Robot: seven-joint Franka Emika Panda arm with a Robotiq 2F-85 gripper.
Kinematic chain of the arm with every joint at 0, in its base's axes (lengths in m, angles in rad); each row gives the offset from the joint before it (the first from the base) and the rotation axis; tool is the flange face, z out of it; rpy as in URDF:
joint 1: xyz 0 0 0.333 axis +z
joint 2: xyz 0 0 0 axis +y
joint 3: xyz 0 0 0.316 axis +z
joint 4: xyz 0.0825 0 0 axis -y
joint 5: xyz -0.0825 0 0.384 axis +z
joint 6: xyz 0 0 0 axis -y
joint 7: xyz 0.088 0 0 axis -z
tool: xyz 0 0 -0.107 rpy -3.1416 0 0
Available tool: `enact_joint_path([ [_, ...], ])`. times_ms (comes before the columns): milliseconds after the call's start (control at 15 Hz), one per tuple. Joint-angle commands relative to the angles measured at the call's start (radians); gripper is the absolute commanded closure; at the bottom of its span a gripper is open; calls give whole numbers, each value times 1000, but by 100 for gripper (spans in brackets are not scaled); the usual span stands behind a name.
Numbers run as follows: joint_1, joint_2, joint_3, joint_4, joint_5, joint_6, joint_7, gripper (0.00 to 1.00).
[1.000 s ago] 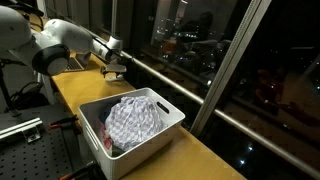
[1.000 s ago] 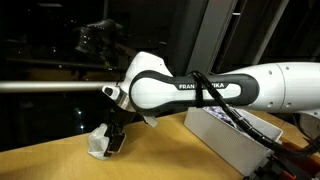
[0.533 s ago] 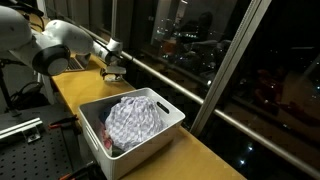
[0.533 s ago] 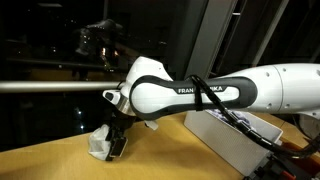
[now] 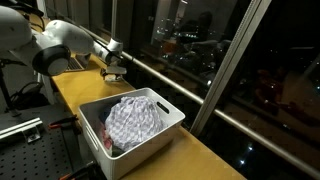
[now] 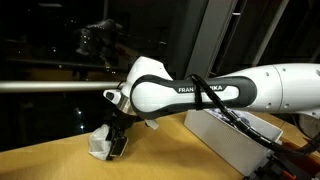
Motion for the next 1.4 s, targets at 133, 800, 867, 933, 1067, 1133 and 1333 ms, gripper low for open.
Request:
enact_joint_path([
  [133, -9, 7, 0, 34, 38, -21, -39, 47],
  [800, -58, 9, -8, 67, 48, -86, -29, 100],
  [867, -63, 9, -12, 81, 44, -107, -23, 100],
  [933, -67, 11, -18, 103, 39, -130, -16, 99],
  [1067, -72, 8, -28, 141, 35, -180, 0, 99],
  [1133, -90, -60, -36, 45, 34, -155, 12, 99],
  [1333, -91, -108, -67, 54, 19, -184, 55, 99],
])
